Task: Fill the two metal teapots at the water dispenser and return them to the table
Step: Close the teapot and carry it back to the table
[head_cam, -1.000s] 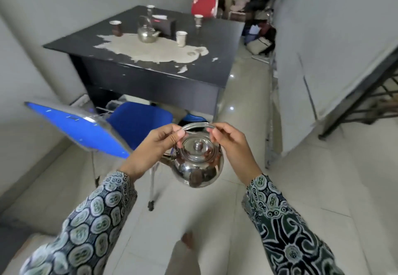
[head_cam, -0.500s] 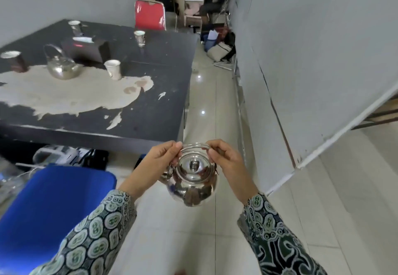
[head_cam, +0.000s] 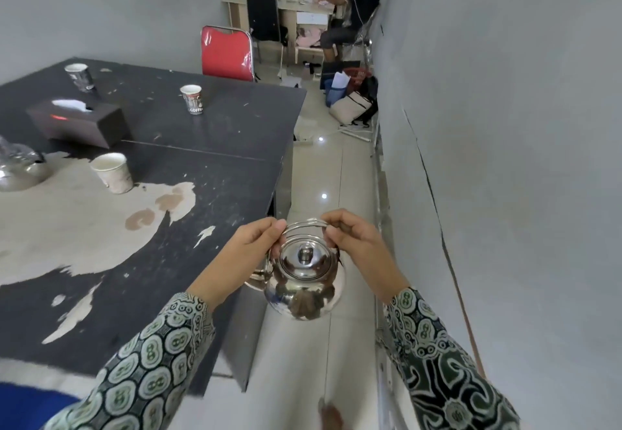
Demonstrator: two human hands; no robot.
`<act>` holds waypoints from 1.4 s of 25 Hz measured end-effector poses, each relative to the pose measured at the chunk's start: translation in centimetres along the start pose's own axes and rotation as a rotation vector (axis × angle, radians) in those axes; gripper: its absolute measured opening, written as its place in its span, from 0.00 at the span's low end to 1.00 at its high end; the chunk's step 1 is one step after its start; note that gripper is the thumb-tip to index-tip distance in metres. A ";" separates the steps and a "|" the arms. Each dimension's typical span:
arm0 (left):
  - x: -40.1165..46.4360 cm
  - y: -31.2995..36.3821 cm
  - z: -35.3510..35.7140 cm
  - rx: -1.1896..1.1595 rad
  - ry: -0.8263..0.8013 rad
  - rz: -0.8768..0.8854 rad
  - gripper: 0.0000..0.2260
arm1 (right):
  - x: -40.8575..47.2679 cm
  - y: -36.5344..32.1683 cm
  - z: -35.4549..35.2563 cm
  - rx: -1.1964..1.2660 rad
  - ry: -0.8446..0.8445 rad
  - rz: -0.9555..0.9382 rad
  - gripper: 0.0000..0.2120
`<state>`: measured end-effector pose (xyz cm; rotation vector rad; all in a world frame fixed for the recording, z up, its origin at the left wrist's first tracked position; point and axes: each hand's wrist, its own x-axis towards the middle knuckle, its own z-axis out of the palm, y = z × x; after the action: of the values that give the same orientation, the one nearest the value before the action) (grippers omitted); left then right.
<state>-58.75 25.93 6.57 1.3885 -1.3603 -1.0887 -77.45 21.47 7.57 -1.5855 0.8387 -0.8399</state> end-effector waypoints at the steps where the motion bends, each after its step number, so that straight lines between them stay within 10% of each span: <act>1: 2.5 0.0 0.2 0.002 0.018 -0.009 0.17 | 2.5 0.3 -1.5 -0.001 -0.039 0.016 0.09; 14: 33.0 -0.8 -9.8 0.101 0.348 -0.010 0.17 | 40.2 1.4 -8.9 -0.280 -0.509 -0.110 0.06; 35: 50.1 -1.0 -30.3 0.219 0.975 -0.214 0.09 | 79.6 -2.1 7.6 -0.314 -1.174 -0.481 0.02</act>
<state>-28.22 -23.77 12.12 1.8919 -0.6208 -0.2597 -31.07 -43.27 15.39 -2.1852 -0.2880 0.0321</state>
